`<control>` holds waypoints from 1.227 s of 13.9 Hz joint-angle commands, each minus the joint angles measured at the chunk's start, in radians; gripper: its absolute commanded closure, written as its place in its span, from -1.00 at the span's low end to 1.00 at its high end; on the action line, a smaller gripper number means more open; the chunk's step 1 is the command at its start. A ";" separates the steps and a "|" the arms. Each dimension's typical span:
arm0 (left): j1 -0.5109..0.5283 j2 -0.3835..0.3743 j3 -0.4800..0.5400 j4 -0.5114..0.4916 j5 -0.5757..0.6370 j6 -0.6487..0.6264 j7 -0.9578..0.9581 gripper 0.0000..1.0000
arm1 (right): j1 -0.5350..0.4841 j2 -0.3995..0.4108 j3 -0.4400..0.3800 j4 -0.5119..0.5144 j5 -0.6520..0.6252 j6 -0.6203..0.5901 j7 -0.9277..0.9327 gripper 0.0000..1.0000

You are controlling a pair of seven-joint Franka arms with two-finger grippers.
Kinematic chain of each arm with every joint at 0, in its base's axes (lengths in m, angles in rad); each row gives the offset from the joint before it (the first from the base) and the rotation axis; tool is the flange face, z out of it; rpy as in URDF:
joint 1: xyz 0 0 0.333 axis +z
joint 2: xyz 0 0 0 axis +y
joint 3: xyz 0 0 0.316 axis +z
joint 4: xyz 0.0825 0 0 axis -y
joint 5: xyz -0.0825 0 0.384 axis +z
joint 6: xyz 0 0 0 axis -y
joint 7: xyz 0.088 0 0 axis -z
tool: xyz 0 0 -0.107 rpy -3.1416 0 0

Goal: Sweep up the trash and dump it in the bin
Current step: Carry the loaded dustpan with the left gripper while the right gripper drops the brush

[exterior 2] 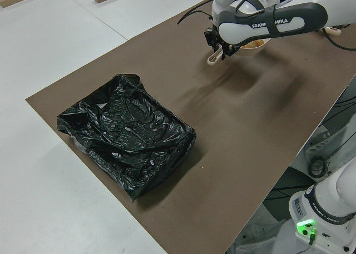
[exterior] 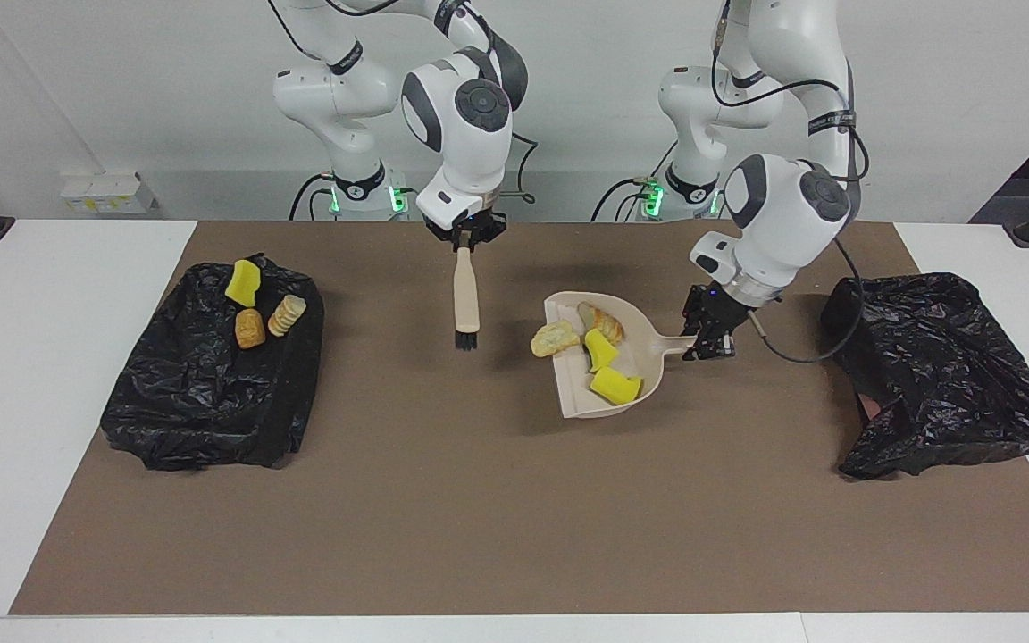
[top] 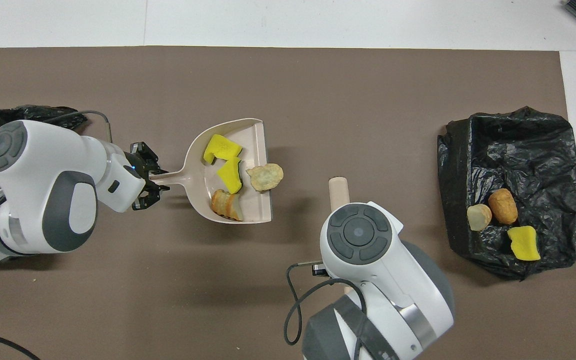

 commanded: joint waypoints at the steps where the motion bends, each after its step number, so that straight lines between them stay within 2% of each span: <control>1: 0.006 -0.014 -0.010 0.004 -0.038 -0.023 0.036 1.00 | 0.004 0.004 0.012 0.005 0.112 0.047 0.063 1.00; 2: 0.006 -0.014 -0.010 0.005 -0.038 -0.025 0.035 1.00 | 0.006 0.001 0.013 0.003 0.146 0.049 0.069 1.00; 4: 0.009 -0.017 -0.011 0.010 -0.039 -0.033 0.031 1.00 | 0.007 0.002 0.071 -0.002 0.181 0.055 0.127 1.00; 8: 0.044 -0.033 -0.004 0.057 -0.038 -0.111 0.036 1.00 | 0.016 0.022 0.115 -0.049 0.186 0.141 0.177 1.00; 12: 0.130 -0.031 -0.007 0.119 -0.038 -0.203 0.051 1.00 | 0.076 0.137 0.131 -0.049 0.192 0.251 0.279 1.00; 15: 0.194 -0.017 -0.004 0.195 -0.041 -0.282 0.099 1.00 | 0.093 0.162 0.131 -0.087 0.165 0.284 0.232 1.00; 17: 0.274 -0.008 -0.004 0.223 -0.102 -0.332 0.178 1.00 | 0.095 0.159 0.131 -0.113 0.163 0.298 0.206 1.00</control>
